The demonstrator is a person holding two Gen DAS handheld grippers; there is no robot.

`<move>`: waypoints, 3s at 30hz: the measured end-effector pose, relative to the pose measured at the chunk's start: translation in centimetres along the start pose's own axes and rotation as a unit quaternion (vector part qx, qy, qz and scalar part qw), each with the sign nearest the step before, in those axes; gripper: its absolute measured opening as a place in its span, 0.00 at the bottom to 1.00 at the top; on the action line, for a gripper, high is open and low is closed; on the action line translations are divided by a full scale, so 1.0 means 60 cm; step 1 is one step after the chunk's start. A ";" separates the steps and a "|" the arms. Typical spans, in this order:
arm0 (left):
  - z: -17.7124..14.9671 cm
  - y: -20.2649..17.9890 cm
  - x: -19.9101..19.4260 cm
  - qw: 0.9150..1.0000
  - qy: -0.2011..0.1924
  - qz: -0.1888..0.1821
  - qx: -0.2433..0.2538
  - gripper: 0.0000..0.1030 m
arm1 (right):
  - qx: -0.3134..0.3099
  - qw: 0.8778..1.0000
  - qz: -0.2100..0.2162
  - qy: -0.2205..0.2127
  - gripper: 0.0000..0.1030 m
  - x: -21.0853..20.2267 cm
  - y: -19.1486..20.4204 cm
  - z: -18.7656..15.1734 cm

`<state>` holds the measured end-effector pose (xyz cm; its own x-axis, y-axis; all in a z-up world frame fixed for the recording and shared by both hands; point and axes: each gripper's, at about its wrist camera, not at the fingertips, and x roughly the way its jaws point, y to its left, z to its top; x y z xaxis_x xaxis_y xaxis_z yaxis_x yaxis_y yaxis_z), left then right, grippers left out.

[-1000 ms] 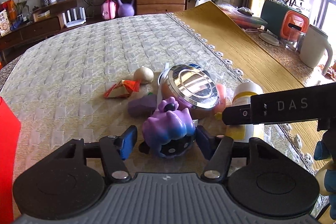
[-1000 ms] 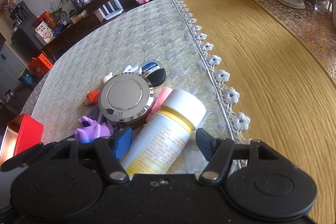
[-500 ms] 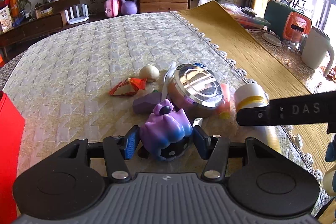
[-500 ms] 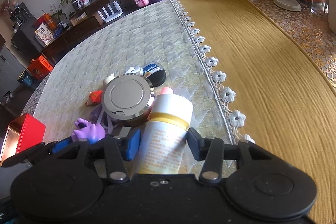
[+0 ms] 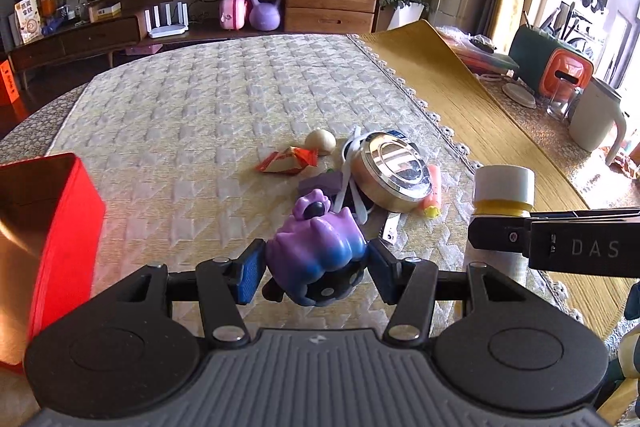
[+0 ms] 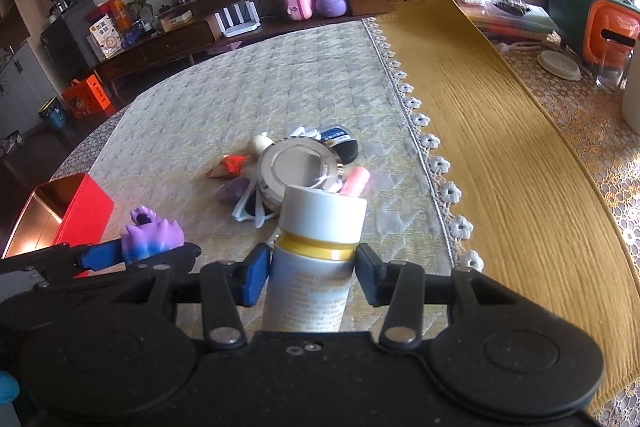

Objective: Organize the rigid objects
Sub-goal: 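Carry the plush toy with the left tool while the right tool carries the bottle to the red tin box, then open the left tool to drop the plush toy while the right tool releases the bottle into the box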

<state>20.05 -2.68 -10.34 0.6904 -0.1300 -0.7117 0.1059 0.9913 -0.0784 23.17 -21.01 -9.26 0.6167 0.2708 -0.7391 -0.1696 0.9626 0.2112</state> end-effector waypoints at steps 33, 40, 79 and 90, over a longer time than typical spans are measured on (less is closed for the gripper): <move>0.027 0.273 -0.206 0.991 -0.041 0.104 -0.068 0.53 | -0.162 0.980 0.116 -0.014 0.44 -0.024 0.323 0.065; 0.025 0.349 -0.182 0.988 -0.019 0.129 -0.087 0.53 | -0.192 0.970 0.148 -0.002 0.44 0.000 0.396 0.068; 0.051 0.466 0.021 0.984 0.072 0.124 -0.108 0.53 | -0.289 0.946 0.123 0.087 0.44 0.165 0.503 -0.003; 0.057 0.457 0.033 0.984 0.082 0.120 -0.106 0.54 | -0.297 0.943 0.135 0.072 0.60 0.140 0.495 -0.004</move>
<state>26.79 24.19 -11.51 0.5512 0.0955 -0.8289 -0.2092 0.9775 -0.0265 23.14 9.85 -9.34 0.3861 0.4626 -0.7981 -0.7322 0.6799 0.0399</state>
